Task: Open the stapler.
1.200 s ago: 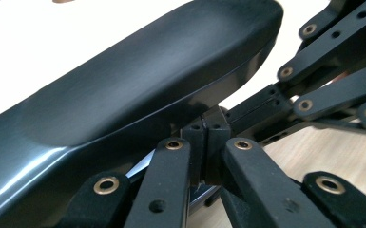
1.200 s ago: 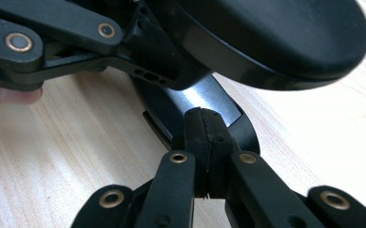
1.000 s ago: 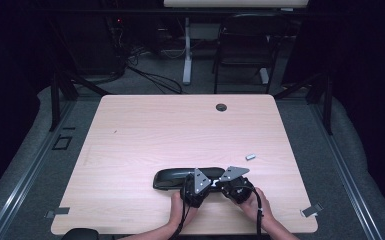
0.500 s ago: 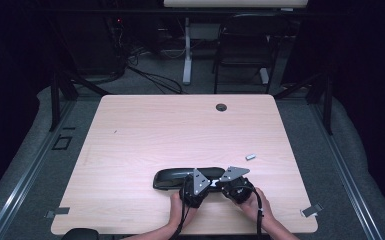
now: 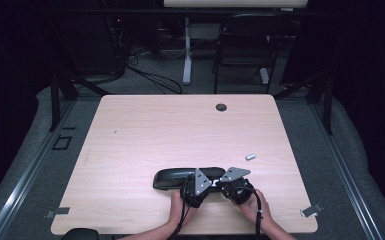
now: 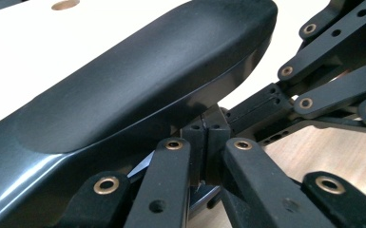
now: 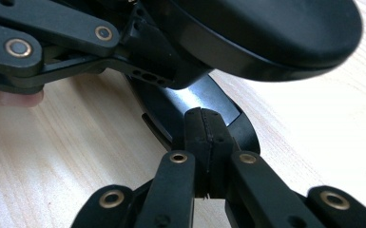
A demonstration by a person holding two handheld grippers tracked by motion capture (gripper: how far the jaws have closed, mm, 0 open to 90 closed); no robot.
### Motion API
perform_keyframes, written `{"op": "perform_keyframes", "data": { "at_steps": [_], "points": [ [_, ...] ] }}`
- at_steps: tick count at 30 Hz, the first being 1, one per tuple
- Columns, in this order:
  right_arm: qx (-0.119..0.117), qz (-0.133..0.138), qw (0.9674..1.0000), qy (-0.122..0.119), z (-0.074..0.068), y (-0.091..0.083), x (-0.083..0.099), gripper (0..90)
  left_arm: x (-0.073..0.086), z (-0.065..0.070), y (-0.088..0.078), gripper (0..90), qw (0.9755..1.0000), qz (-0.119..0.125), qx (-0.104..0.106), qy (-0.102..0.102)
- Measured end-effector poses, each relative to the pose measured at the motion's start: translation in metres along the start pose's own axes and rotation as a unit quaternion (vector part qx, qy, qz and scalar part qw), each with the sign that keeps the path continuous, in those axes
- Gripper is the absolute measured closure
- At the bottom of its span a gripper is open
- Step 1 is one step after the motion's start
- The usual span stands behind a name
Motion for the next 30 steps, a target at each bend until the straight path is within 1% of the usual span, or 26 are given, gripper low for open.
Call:
{"op": "perform_keyframes", "data": {
  "at_steps": [3, 8, 10, 18, 19, 21, 23, 25, 28, 30],
  "points": [
    [-0.001, 0.001, 1.0, 0.0, 0.0005, -0.0002, 0.0005, 90.0, 0.0008, -0.0002, -0.0002, 90.0, 1.0, 0.002, -0.004, 0.0],
    [-0.003, 0.002, 1.0, 0.001, 0.0007, 0.0, 0.0006, 90.0, 0.0011, -0.0003, -0.0003, 90.0, 1.0, 0.003, -0.006, 0.001],
    [-0.003, 0.001, 1.0, -0.005, 0.0003, 0.0, 0.0003, 90.0, 0.0013, -0.0005, -0.0002, 90.0, 1.0, 0.005, -0.004, 0.0],
    [-0.004, 0.001, 1.0, -0.006, 0.0003, 0.0001, 0.0003, 90.0, 0.0014, -0.0003, -0.0014, 90.0, 1.0, 0.008, -0.005, 0.001],
    [-0.003, 0.002, 1.0, -0.007, 0.0001, 0.0002, 0.0003, 90.0, 0.0015, -0.0004, -0.0014, 90.0, 0.9999, 0.009, -0.004, -0.001],
    [-0.005, 0.002, 1.0, -0.007, 0.0007, 0.0003, 0.0003, 90.0, 0.0009, -0.0014, -0.0013, 90.0, 1.0, 0.007, -0.003, 0.003],
    [-0.004, 0.005, 1.0, -0.006, 0.0009, 0.0002, 0.0006, 90.0, 0.0008, -0.0022, -0.0014, 90.0, 0.9999, 0.009, -0.004, 0.002],
    [-0.003, 0.005, 0.9999, -0.011, 0.0002, 0.0008, 0.0003, 90.0, 0.0006, -0.003, -0.0019, 90.0, 0.9999, 0.009, -0.005, -0.001],
    [-0.002, 0.006, 0.9999, -0.012, 0.0002, 0.0013, 0.0001, 90.0, 0.0006, -0.0033, -0.0023, 90.0, 0.9999, 0.01, -0.008, 0.0],
    [-0.001, 0.007, 0.9999, -0.015, 0.0002, 0.0015, 0.0, 90.0, 0.0006, -0.003, -0.0026, 90.0, 0.9999, 0.01, -0.005, 0.001]
  ]
}}
Point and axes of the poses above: each handheld gripper's, and its own axes: y roughly forward along the jaws, x roughly out of its underside, z roughly to its right, the point moved 2 cm from there along y, roughly forward along the jaws, and after that the axes turned 5 degrees about z, right-handed, at the moved point
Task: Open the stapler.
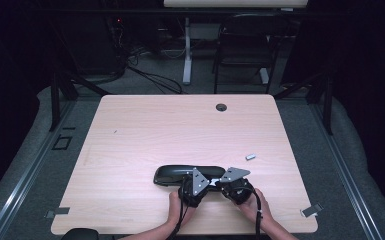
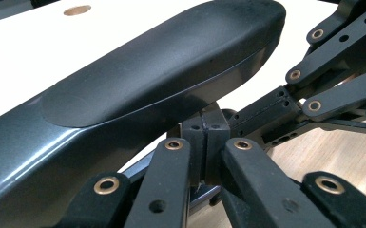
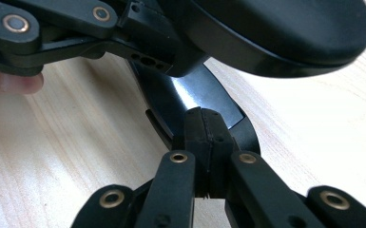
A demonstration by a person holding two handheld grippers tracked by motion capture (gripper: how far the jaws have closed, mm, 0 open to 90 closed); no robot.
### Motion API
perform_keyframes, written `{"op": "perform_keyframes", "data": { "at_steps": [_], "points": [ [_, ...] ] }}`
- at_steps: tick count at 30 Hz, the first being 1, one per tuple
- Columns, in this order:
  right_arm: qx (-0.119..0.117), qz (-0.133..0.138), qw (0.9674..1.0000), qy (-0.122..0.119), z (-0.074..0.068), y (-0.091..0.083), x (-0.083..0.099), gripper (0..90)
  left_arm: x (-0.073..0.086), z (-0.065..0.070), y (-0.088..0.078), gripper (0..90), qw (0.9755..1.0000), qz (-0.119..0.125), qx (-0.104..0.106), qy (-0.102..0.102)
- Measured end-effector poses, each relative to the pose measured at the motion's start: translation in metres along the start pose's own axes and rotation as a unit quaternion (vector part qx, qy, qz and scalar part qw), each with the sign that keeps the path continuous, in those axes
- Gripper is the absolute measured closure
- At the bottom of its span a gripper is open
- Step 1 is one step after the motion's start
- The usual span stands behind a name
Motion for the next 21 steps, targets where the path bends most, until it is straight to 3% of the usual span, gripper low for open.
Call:
{"op": "perform_keyframes", "data": {
  "at_steps": [21],
  "points": [
    [-0.003, 0.011, 0.9999, 0.011, 0.001, -0.0003, 0.0029, 90.0, -0.0002, -0.0007, 0.0002, 90.0, 1.0, 0.002, 0.005, 0.001]
  ]
}}
Point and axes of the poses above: each handheld gripper's, and its own axes: y roughly forward along the jaws, x roughly out of its underside, z roughly to its right, the point moved 2 cm from there along y, roughly forward along the jaws, and after that the axes turned 5 degrees about z, right-handed, at the moved point
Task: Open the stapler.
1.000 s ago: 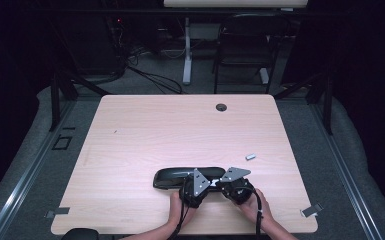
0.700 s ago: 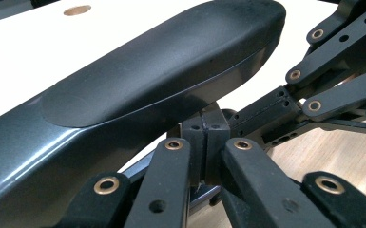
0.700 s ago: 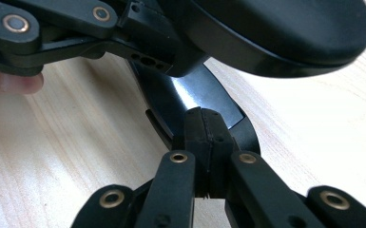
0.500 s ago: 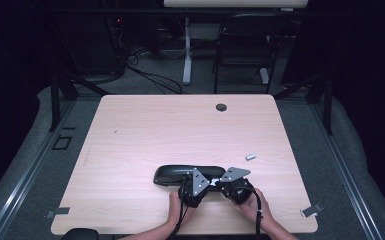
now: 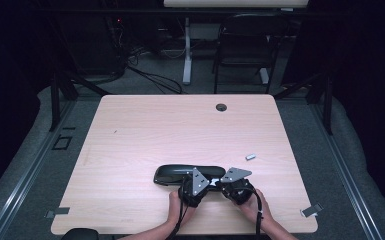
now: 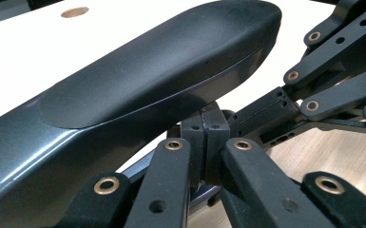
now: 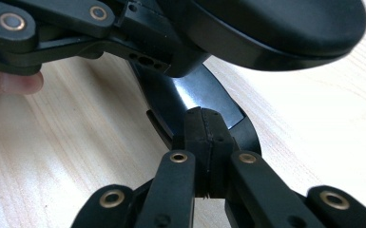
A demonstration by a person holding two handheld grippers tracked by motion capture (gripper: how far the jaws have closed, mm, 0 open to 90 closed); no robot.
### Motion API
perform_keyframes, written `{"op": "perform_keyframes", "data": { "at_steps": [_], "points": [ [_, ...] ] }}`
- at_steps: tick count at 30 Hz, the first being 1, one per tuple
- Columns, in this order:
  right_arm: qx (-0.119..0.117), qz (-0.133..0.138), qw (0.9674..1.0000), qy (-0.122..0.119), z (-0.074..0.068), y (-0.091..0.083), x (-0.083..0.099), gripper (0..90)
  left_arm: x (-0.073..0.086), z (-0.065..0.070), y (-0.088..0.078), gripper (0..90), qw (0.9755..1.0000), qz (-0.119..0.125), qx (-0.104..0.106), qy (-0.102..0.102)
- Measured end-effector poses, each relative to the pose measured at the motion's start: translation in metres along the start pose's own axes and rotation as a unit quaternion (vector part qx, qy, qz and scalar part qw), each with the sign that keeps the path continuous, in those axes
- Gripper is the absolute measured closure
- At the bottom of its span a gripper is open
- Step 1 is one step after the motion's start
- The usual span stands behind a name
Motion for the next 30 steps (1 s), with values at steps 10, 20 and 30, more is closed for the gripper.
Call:
{"op": "perform_keyframes", "data": {
  "at_steps": [10, 20, 30],
  "points": [
    [0.0, 0.004, 1.0, -0.006, -0.0002, 0.0, 0.0011, 90.0, -0.0003, -0.0006, -0.0009, 90.0, 1.0, 0.001, -0.002, -0.001],
    [0.0, 0.001, 1.0, -0.002, 0.0002, 0.0004, 0.0001, 90.0, -0.0014, 0.0059, 0.0039, 90.0, 0.9999, 0.011, 0.009, 0.003],
    [-0.006, 0.006, 1.0, 0.002, 0.0015, 0.0004, 0.001, 90.0, -0.0017, 0.0059, 0.0047, 90.0, 0.9999, 0.014, 0.009, -0.001]
  ]
}}
Point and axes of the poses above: each handheld gripper's, and its own axes: y roughly forward along the jaws, x roughly out of its underside, z roughly to its right, the point moved 2 cm from there along y, roughly forward along the jaws, and after that the axes turned 5 degrees about z, right-handed, at the moved point
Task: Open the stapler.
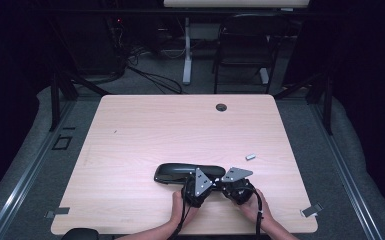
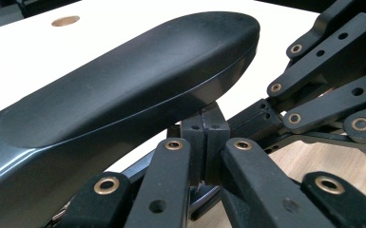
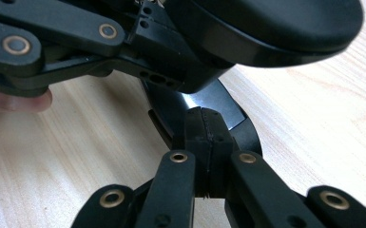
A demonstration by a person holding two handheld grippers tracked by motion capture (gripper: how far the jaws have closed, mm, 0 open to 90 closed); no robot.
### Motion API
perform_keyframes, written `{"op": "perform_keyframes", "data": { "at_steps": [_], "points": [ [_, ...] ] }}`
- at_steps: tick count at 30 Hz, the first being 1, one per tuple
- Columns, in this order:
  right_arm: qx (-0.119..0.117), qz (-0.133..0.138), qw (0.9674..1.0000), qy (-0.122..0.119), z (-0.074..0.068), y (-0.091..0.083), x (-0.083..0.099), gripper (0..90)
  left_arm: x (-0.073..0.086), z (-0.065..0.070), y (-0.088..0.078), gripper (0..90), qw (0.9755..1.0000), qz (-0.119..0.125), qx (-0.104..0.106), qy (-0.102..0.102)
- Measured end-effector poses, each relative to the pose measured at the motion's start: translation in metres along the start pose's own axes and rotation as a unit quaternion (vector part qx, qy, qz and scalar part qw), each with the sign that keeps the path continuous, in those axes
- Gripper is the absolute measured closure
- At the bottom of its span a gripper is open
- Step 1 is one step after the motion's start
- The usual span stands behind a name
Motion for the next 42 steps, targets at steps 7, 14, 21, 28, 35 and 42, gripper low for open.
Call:
{"op": "perform_keyframes", "data": {
  "at_steps": [7, 14, 21, 28, 35, 42],
  "points": [
    [0.002, 0.003, 1.0, 0.005, 0.0, 0.0, 0.001, 90.0, 0.0, -0.001, 0.0, 90.0, 1.0, 0.001, 0.003, -0.004],
    [-0.002, 0.006, 1.0, 0.006, 0.0, 0.0, 0.002, 90.0, -0.001, -0.001, -0.001, 90.0, 1.0, 0.0, 0.002, -0.002],
    [0.0, 0.013, 0.9999, 0.005, 0.0, 0.001, 0.002, 90.0, -0.038, -0.017, -0.019, 90.0, 0.9945, 0.098, -0.036, 0.008],
    [-0.001, 0.003, 1.0, 0.002, 0.0, 0.001, 0.0, 90.0, -0.034, -0.014, -0.018, 90.0, 0.9964, 0.077, -0.034, 0.006],
    [-0.007, 0.003, 0.9999, 0.01, 0.001, 0.001, 0.0, 90.0, -0.041, -0.02, -0.025, 90.0, 0.9959, 0.081, -0.039, 0.0],
    [-0.009, -0.001, 0.9999, 0.008, 0.002, 0.001, -0.002, 90.0, -0.047, -0.028, -0.033, 90.0, 0.9953, 0.085, -0.046, -0.01]
  ]
}}
Point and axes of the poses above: each handheld gripper's, and its own axes: y roughly forward along the jaws, x roughly out of its underside, z roughly to its right, the point moved 2 cm from there along y, roughly forward along the jaws, and after that the axes turned 5 degrees about z, right-handed, at the moved point
